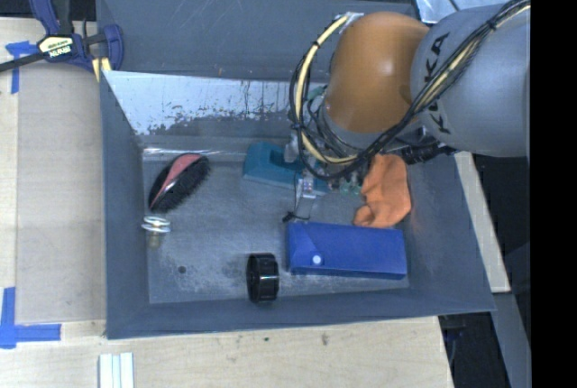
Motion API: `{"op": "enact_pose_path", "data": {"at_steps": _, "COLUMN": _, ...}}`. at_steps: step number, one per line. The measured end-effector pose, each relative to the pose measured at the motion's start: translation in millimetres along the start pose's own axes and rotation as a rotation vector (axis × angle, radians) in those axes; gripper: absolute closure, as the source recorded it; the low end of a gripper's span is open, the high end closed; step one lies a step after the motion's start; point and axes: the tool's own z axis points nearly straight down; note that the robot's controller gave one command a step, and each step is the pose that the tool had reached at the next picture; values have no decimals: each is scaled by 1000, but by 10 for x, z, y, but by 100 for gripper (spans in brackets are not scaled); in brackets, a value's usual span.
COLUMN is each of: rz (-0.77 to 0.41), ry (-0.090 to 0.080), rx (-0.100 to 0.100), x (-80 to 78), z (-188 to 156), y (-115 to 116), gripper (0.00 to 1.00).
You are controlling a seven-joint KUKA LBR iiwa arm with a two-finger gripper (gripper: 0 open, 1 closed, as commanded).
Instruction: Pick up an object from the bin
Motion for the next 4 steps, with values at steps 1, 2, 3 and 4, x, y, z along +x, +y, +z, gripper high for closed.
{"op": "enact_pose_path", "data": {"at_steps": 1, "rz": 10, "ry": -5, "rx": -1, "x": 178, "z": 399, "y": -138, "gripper": 0}}
{"op": "enact_pose_path", "data": {"at_steps": 2, "rz": -2, "ry": -3, "rx": -2, "x": 289, "z": 516, "y": -225, "gripper": 0}}
{"op": "enact_pose_path", "data": {"at_steps": 3, "rz": -110, "ry": 0, "rx": 0, "x": 282, "z": 282, "y": -223, "gripper": 0}}
{"op": "enact_pose_path", "data": {"at_steps": 4, "rz": -354, "ry": -6, "rx": -1, "x": 427, "z": 492, "y": -384, "gripper": 0}}
